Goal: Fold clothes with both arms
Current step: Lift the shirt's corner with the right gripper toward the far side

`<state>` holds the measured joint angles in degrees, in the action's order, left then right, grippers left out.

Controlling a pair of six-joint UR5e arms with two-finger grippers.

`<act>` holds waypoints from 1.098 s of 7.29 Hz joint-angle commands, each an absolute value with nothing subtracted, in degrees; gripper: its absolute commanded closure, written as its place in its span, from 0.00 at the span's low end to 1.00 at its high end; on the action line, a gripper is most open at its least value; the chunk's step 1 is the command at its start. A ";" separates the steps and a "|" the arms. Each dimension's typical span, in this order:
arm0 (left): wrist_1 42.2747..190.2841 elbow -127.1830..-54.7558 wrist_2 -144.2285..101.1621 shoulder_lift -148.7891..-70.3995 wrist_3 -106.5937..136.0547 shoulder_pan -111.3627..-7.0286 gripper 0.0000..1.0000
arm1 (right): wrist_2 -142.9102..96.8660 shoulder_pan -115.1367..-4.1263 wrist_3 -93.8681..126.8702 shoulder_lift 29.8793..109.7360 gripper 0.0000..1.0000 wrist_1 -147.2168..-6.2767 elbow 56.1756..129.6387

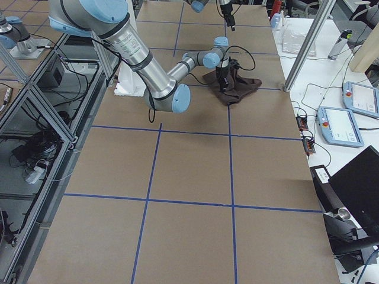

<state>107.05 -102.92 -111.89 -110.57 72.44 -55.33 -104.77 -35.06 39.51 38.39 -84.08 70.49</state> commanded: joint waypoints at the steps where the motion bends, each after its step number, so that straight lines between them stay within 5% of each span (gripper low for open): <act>1: 107.14 -102.92 -111.88 -110.57 72.42 -55.37 0.00 | -105.82 -36.03 39.81 39.02 0.69 -83.14 70.49; 3: 107.14 -102.92 -111.89 -110.57 72.42 -55.46 0.00 | -106.43 -36.21 39.90 38.85 0.75 -83.14 70.49; 5: 107.14 -102.83 -111.88 -110.57 72.33 -55.81 0.00 | -106.44 -36.12 39.90 38.93 1.00 -83.14 70.49; 8: 107.14 -102.83 -111.88 -110.57 72.33 -55.99 0.00 | -106.44 -36.30 39.90 38.76 1.00 -83.06 70.49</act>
